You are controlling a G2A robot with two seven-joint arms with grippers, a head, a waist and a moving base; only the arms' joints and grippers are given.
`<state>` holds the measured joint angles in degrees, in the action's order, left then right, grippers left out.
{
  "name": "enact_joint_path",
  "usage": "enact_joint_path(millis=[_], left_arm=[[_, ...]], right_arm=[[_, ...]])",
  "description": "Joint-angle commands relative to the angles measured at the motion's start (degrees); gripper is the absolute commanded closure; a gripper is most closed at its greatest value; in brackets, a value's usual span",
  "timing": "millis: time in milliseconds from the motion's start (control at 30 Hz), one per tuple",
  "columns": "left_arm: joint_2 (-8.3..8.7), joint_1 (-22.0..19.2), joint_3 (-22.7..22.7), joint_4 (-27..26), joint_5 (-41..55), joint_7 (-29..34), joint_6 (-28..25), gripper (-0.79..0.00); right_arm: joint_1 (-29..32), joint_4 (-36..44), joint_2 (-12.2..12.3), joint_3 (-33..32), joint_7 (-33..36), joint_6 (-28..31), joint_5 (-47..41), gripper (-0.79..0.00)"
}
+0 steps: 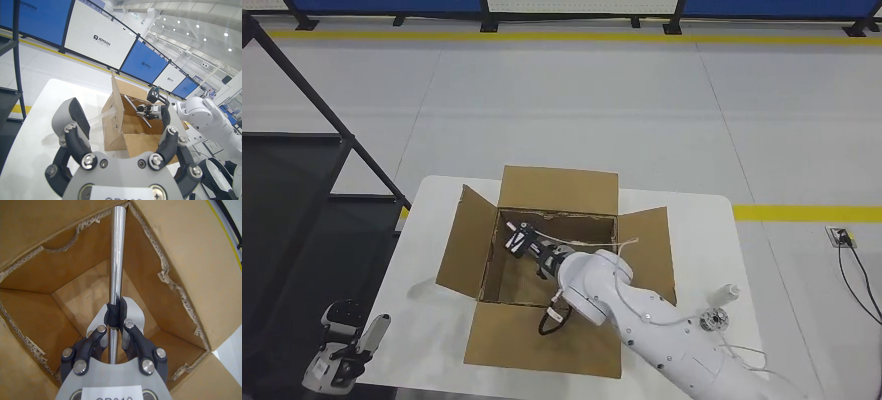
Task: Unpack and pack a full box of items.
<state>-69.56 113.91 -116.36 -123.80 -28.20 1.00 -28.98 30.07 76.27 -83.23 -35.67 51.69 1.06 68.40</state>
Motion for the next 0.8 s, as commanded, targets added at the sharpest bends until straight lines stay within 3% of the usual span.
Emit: enact_joint_path(millis=[0, 333, 767], left_arm=[[0.0, 0.0, 0.0, 0.0, 0.0, 0.0, 0.0, -0.785], [0.0, 0.0, 0.0, 0.0, 0.0, 0.0, 0.0, -0.785], [0.0, 0.0, 0.0, 0.0, 0.0, 0.0, 0.0, -0.785]], right_arm=[[0.3, -2.1, -0.2, -0.5, -0.1, -0.2, -0.5, 0.0], [-3.2, -16.3, -3.0, 0.4, -4.6, 4.5, -3.6, 0.0], [-8.6, -33.0, -9.2, 5.5, -6.7, 9.9, -6.0, 0.0]])
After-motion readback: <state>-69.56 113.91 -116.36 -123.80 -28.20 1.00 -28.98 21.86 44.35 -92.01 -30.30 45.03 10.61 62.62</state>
